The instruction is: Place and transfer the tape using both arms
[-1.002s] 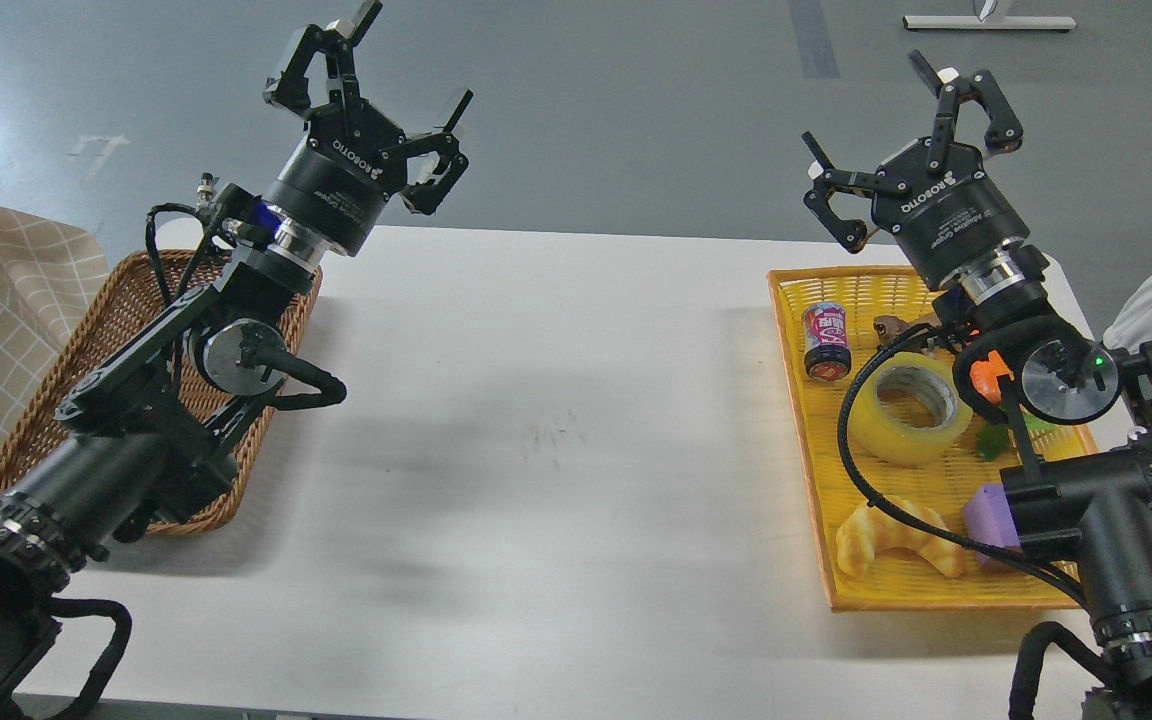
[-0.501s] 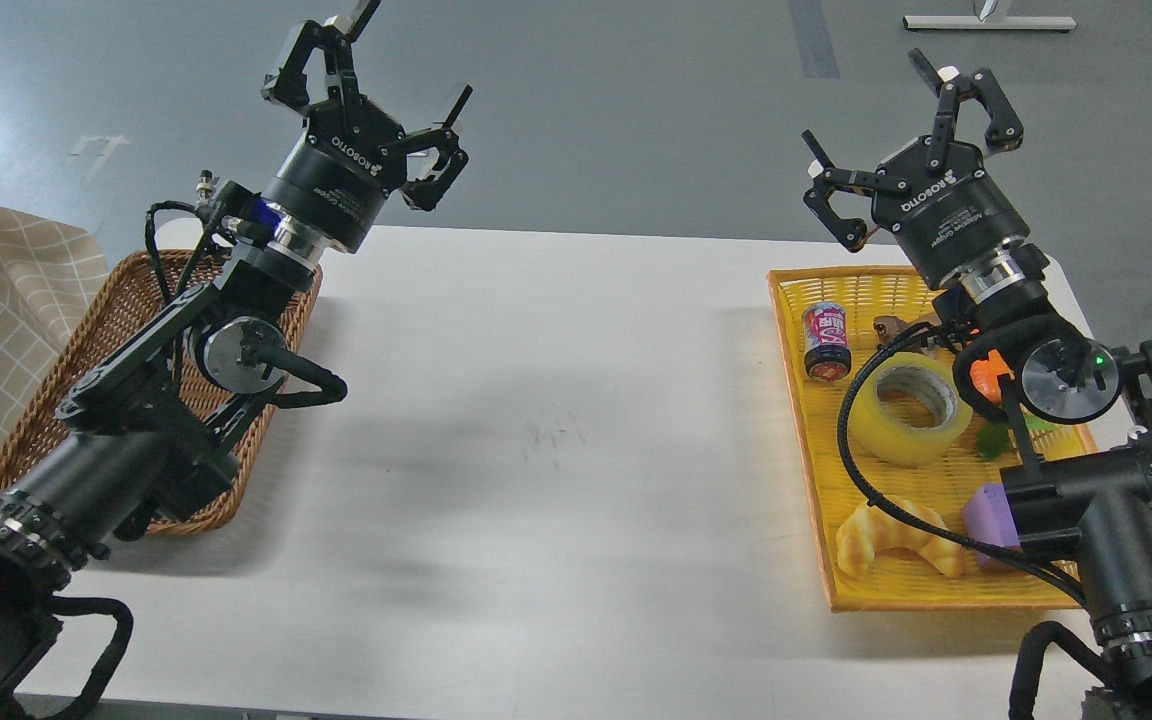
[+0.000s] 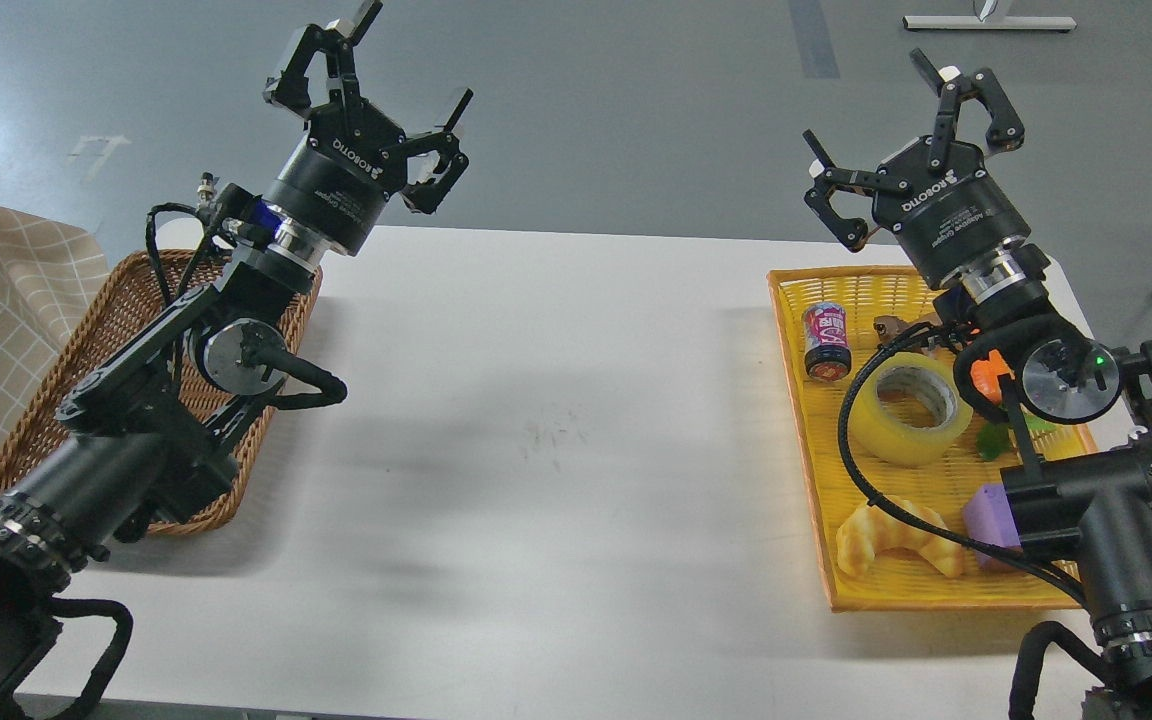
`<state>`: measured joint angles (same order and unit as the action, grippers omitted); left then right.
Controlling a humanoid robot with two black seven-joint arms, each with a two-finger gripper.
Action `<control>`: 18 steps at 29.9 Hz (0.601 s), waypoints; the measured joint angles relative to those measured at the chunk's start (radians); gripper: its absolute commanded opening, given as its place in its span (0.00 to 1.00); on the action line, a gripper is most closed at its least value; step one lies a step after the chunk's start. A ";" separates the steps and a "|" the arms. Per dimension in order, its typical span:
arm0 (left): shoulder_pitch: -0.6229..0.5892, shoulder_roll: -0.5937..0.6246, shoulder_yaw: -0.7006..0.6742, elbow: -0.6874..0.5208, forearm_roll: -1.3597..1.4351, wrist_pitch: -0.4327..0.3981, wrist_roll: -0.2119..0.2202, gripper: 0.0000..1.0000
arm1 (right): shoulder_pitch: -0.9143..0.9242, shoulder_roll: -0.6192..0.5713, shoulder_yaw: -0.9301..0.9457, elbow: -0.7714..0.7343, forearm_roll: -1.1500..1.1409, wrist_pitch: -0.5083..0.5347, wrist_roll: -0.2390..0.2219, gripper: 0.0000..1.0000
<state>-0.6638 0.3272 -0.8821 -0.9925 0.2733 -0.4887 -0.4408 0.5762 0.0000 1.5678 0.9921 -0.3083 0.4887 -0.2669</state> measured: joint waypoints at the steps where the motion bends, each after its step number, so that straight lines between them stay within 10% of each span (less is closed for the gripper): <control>1: 0.000 0.000 0.000 0.000 0.000 0.000 -0.001 0.98 | 0.000 0.000 0.000 0.000 0.000 0.000 0.000 1.00; 18: -0.005 -0.009 0.000 0.000 0.000 0.000 -0.003 0.98 | -0.003 0.000 -0.011 0.011 -0.001 0.000 -0.002 1.00</control>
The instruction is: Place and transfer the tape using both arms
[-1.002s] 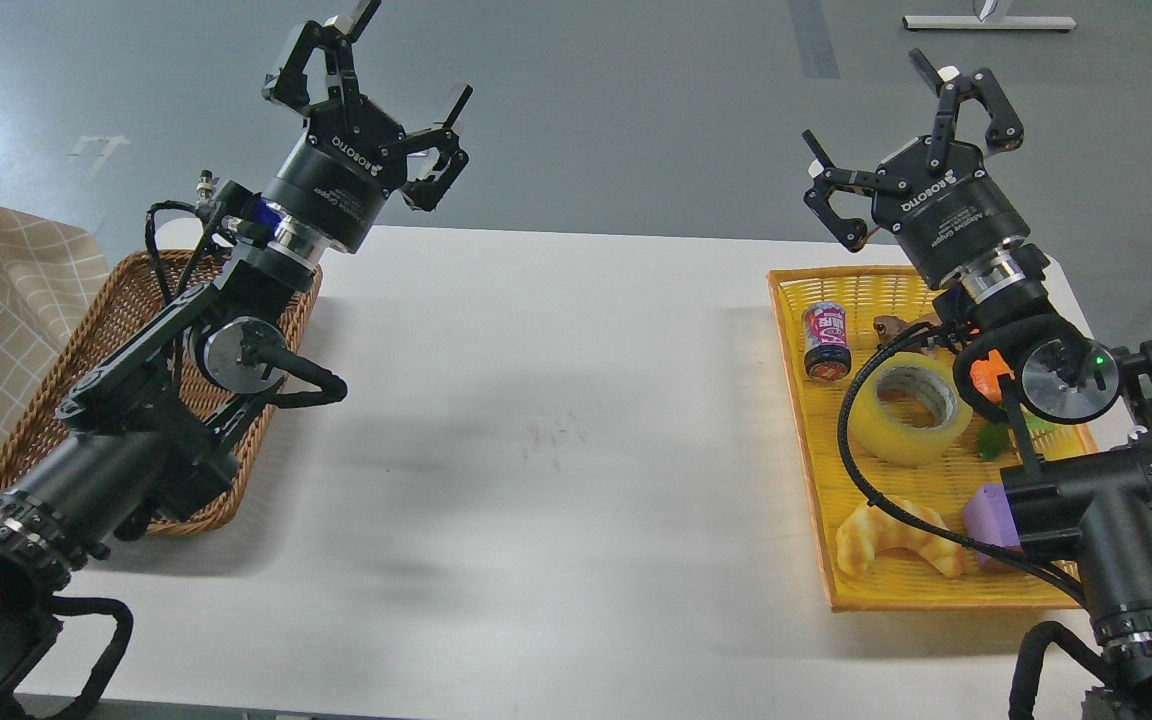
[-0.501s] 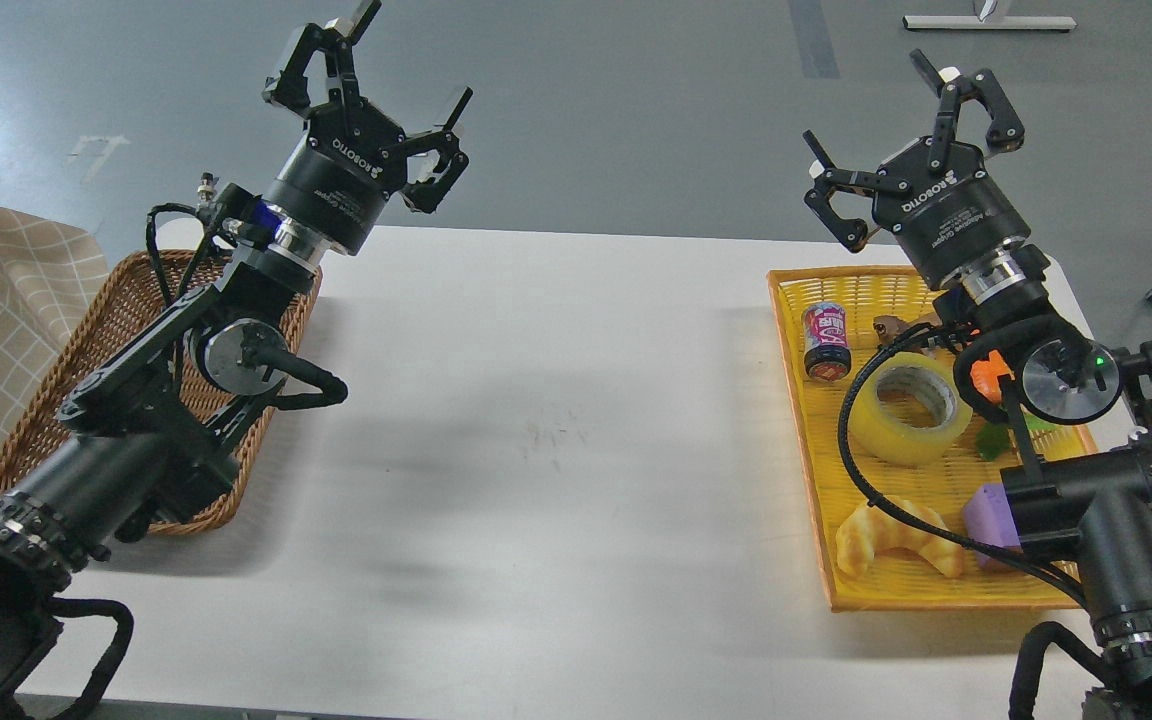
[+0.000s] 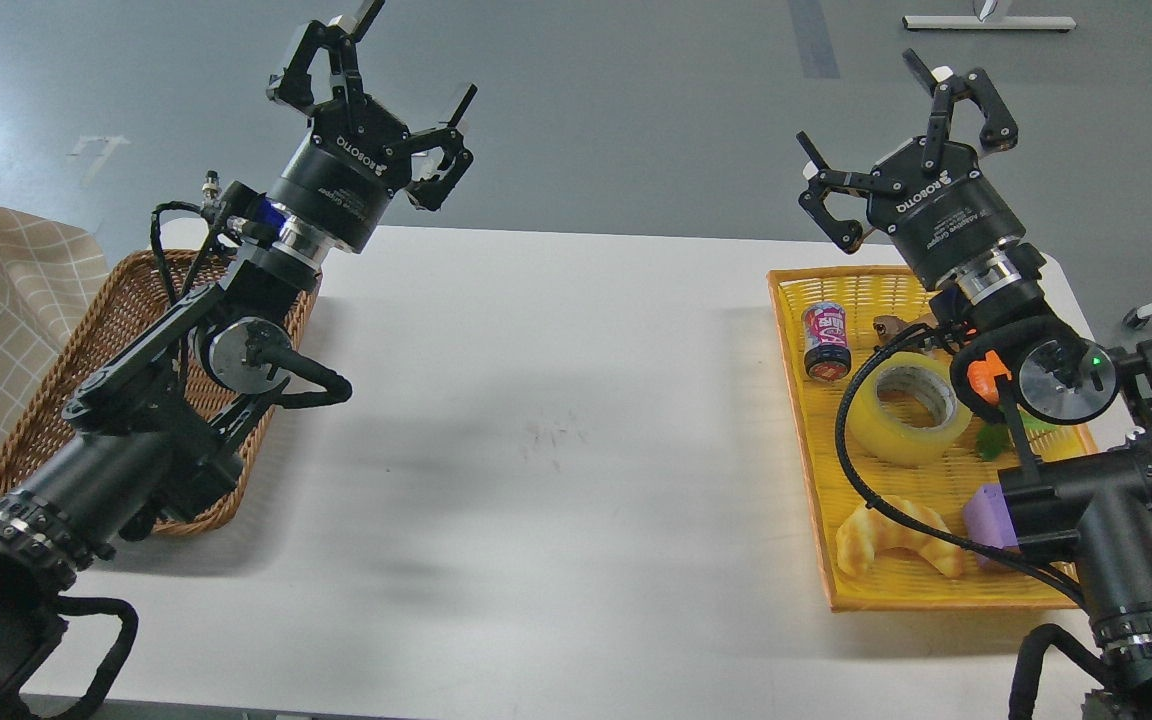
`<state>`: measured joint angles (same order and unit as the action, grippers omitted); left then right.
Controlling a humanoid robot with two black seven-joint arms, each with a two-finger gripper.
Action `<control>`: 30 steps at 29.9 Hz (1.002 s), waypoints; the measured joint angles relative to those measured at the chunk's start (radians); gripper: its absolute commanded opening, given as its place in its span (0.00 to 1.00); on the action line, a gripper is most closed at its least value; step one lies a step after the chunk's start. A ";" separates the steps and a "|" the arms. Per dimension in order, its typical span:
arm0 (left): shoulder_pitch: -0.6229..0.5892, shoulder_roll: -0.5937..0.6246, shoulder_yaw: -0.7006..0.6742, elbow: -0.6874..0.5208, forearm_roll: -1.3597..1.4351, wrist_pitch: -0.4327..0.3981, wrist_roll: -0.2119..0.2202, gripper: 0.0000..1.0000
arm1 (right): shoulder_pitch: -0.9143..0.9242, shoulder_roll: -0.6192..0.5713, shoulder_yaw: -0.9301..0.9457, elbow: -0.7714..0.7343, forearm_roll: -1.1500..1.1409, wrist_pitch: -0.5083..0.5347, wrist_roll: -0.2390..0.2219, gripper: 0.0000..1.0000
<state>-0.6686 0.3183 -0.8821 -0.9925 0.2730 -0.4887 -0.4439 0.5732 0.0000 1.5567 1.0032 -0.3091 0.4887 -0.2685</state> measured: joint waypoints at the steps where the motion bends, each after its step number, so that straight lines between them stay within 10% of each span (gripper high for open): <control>1: 0.000 0.000 0.000 0.000 0.000 0.000 0.000 0.98 | 0.000 0.000 0.001 0.000 0.000 0.000 0.000 1.00; 30: 0.001 -0.001 0.000 -0.002 0.001 0.000 -0.001 0.98 | -0.001 -0.018 -0.009 -0.001 -0.018 0.000 0.003 1.00</control>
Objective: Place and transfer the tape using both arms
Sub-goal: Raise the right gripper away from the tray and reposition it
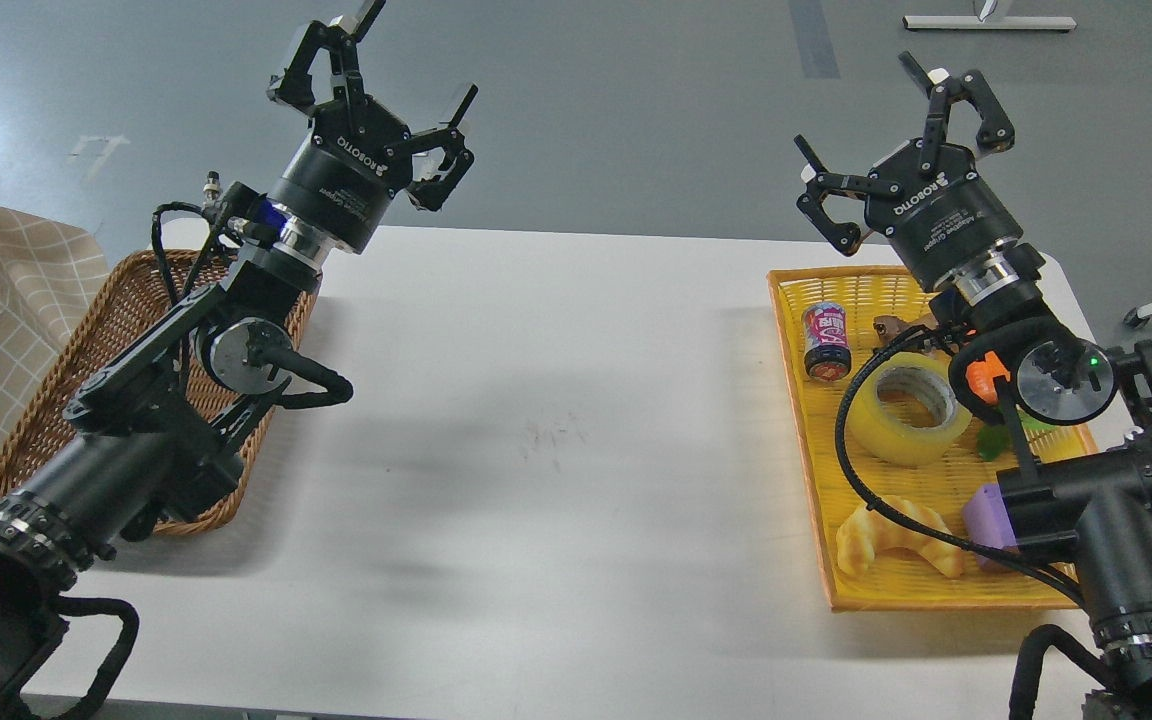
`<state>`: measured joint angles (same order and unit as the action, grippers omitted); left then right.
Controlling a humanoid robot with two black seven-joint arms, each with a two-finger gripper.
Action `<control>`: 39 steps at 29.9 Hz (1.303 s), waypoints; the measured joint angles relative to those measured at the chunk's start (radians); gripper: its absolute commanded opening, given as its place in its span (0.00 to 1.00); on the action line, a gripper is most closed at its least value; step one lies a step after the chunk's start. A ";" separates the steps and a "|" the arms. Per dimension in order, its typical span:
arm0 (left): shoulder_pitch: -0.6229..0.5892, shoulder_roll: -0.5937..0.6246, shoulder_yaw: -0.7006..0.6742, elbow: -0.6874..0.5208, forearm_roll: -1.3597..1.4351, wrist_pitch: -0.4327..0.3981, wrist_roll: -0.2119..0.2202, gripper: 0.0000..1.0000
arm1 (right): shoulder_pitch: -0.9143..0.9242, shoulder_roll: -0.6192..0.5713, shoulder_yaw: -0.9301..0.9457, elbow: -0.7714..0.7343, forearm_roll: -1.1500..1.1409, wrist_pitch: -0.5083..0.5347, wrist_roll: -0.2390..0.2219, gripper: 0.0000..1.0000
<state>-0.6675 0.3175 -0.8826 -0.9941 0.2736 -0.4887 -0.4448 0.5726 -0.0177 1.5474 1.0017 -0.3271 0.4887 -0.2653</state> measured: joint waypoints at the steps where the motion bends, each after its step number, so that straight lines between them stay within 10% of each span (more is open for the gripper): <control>1: 0.000 0.000 0.000 0.000 0.001 0.000 0.000 0.98 | 0.000 -0.009 -0.004 0.000 -0.001 0.000 0.000 1.00; 39: -0.008 0.002 0.001 -0.011 0.003 0.000 0.000 0.98 | -0.017 -0.509 -0.332 0.378 -0.743 0.000 -0.010 1.00</control>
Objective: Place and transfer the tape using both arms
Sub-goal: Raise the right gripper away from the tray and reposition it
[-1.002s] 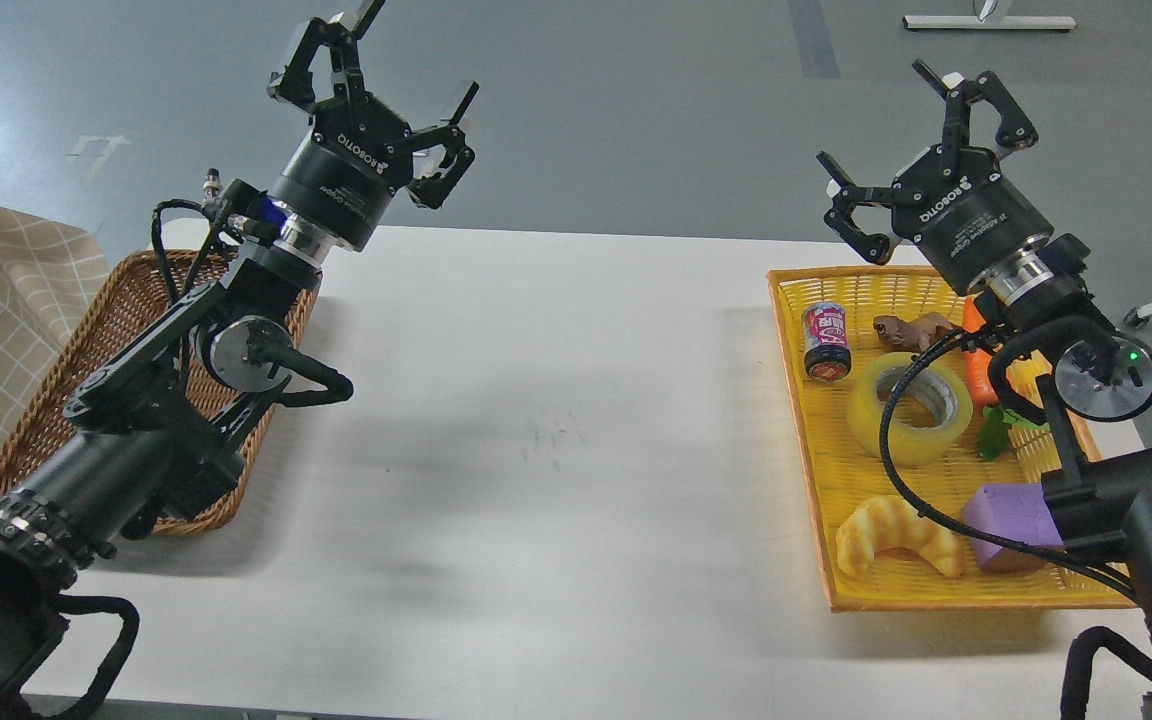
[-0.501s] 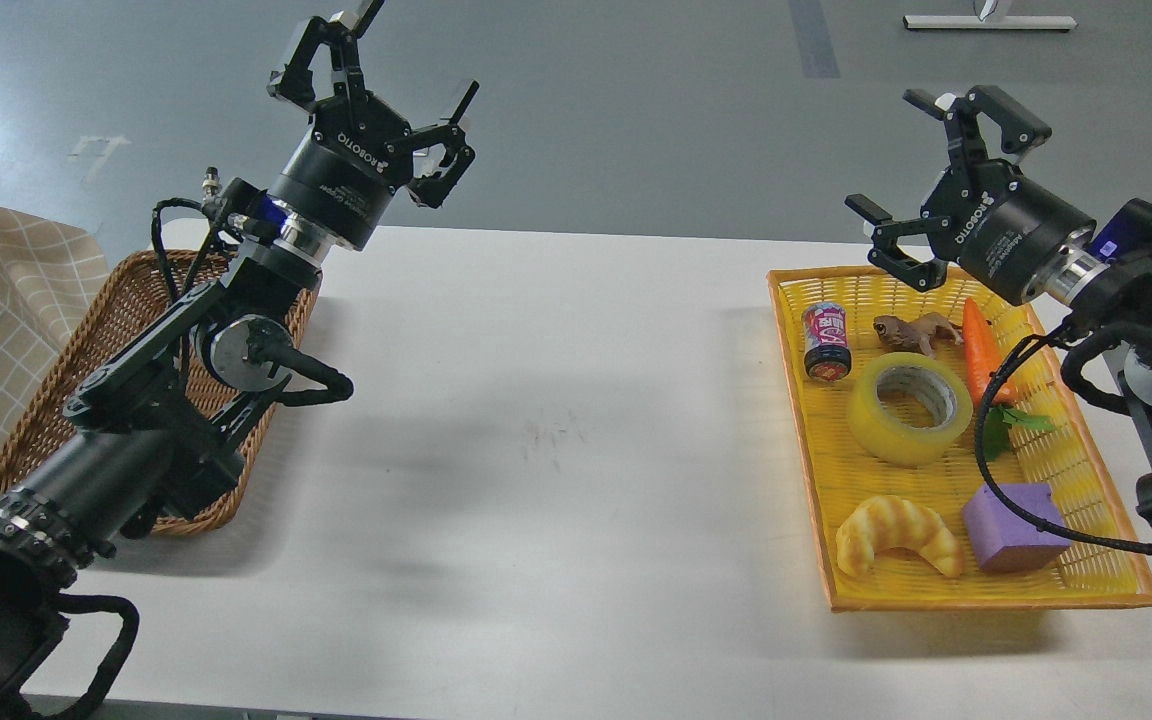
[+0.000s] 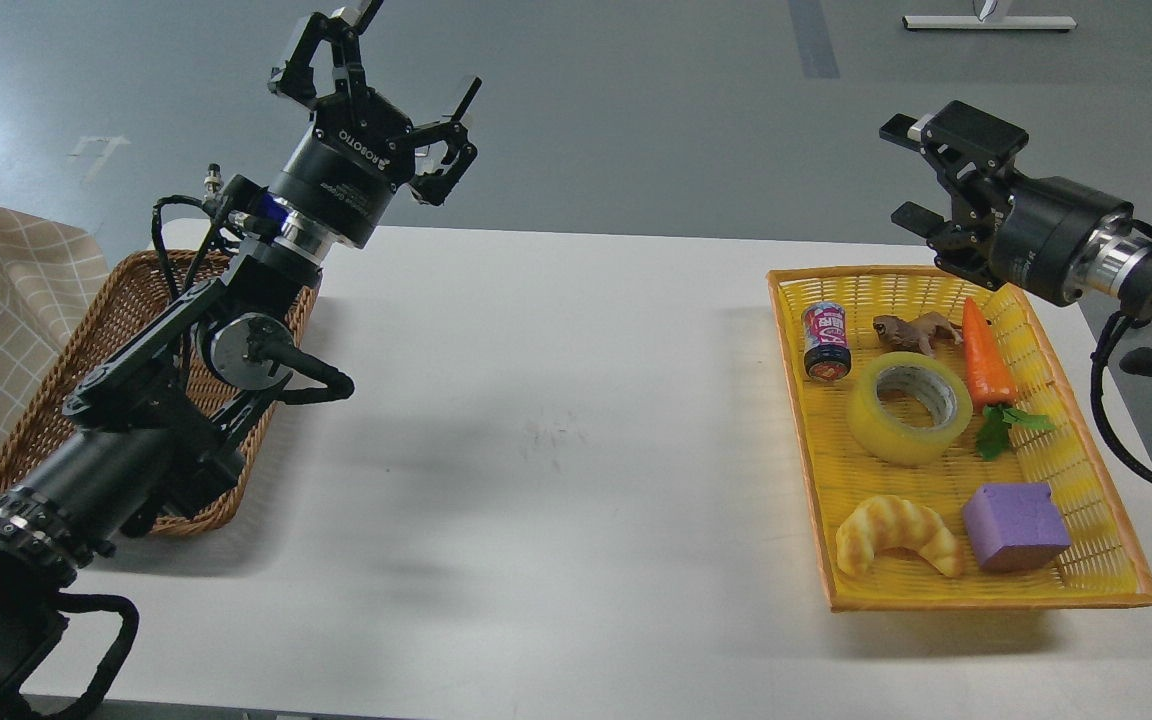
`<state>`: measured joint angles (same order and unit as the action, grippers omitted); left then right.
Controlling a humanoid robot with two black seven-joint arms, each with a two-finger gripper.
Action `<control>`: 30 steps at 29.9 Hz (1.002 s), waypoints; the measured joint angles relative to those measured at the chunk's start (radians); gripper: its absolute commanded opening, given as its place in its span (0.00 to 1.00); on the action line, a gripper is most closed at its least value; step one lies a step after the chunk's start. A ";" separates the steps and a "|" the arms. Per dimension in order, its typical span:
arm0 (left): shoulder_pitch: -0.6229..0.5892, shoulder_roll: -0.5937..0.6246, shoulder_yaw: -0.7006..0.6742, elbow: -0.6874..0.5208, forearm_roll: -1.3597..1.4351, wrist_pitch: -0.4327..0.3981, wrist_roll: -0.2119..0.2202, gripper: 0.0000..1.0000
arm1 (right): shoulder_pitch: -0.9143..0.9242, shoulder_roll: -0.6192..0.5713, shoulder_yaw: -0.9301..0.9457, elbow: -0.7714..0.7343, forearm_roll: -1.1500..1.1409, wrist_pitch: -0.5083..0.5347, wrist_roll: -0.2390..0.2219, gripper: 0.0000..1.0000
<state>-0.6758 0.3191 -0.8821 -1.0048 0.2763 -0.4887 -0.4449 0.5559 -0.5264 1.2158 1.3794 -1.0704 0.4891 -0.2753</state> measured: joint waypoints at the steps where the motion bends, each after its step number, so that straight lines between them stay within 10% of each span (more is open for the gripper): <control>1: -0.001 0.000 0.000 0.000 0.000 0.000 0.000 0.98 | -0.005 -0.015 -0.006 0.003 -0.013 0.000 -0.003 1.00; 30: -0.006 -0.003 0.000 0.000 0.001 0.000 0.000 0.98 | -0.075 -0.127 -0.138 0.022 -0.642 -0.001 0.002 0.99</control>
<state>-0.6821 0.3158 -0.8821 -1.0047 0.2770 -0.4887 -0.4449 0.4805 -0.6536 1.0776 1.4019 -1.7122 0.4884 -0.2732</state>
